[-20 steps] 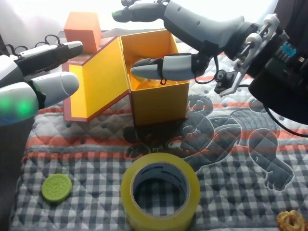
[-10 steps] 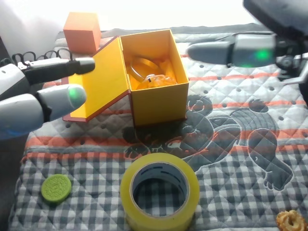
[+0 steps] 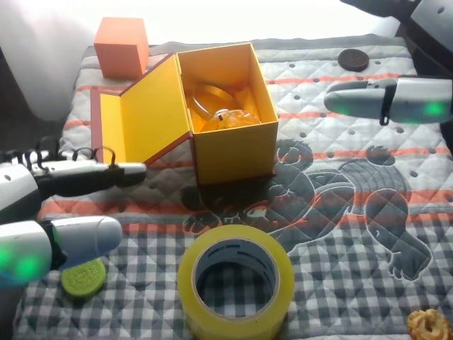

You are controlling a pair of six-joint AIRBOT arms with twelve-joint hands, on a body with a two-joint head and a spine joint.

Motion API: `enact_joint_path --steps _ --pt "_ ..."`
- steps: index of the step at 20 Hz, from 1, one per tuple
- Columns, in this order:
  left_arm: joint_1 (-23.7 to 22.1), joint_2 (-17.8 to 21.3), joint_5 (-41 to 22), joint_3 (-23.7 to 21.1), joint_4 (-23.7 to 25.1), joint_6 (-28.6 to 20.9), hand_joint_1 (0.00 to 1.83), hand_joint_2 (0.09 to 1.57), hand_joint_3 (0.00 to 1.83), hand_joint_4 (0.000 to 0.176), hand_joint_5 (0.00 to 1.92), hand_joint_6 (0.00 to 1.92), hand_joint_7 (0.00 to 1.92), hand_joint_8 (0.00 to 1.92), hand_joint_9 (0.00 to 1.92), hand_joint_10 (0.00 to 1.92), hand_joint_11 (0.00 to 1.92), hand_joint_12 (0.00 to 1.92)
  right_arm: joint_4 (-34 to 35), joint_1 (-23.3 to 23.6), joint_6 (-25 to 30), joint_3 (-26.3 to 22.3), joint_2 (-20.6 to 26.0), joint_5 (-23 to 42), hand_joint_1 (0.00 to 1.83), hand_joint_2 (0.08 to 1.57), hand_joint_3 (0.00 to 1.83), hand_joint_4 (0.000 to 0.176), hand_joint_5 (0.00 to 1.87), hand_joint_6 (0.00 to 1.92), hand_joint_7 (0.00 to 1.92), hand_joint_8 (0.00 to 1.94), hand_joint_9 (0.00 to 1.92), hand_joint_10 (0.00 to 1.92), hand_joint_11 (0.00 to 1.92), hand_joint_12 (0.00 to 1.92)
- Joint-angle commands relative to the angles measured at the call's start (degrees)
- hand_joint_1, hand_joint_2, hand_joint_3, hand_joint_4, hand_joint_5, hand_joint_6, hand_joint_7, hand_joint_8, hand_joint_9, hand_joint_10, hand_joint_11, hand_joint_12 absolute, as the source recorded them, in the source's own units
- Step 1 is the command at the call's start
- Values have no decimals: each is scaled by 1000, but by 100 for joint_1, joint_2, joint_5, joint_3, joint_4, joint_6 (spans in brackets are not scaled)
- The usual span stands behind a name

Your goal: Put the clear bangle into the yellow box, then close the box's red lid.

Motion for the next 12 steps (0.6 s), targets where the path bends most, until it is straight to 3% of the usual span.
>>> enact_joint_path --steps 1,2,4,5,6,7,10,11,12 --pt "-18 -111 -505 59 -66 -26 0 1253 1 176 346 7 405 13 340 13 0 653 168 15 3 -6 24 696 477 992 2 102 254 0 177 1 221 0 0 997" --pt "-18 -226 -410 125 -100 -26 0 1257 0 176 391 8 496 15 431 23 0 867 224 -35 3 -12 32 696 435 1014 3 108 223 0 144 1 172 2 0 1047" --pt "-65 -470 -171 288 -142 -26 0 1269 1 176 442 6 518 7 464 19 0 880 300 -107 3 -20 45 696 424 1036 5 104 224 0 184 8 177 4 0 1034" --pt "-128 -599 6 380 -157 -26 0 1273 2 173 449 3 519 3 471 16 0 881 324 -135 3 -24 47 696 428 1070 3 97 216 3 217 3 175 2 0 926" --pt "-161 -670 146 442 -171 -26 0 1282 2 168 439 3 492 4 448 4 0 819 336 -150 3 -28 51 696 405 1084 1 106 199 0 227 1 250 16 160 1064" --pt "-187 -737 268 501 -186 -25 0 1275 0 174 421 2 495 3 444 2 0 774 339 -154 3 -28 52 696 385 1086 0 117 194 0 226 0 268 10 130 1102" --pt "-268 -945 440 689 -334 -24 0 1269 0 176 368 0 457 1 418 0 0 660 354 -171 3 -35 58 696 380 1099 1 120 179 0 210 0 247 2 51 1133" --pt "-285 -988 446 728 -383 -23 0 1275 2 176 351 0 467 5 428 5 0 651 358 -177 4 -39 63 696 358 1112 1 114 163 0 206 0 252 3 131 1091" --pt "-318 -1063 438 791 -468 -16 0 1275 1 176 326 2 405 0 387 0 0 630 366 -189 4 -44 68 696 338 1113 0 108 155 0 205 4 320 21 345 1067"
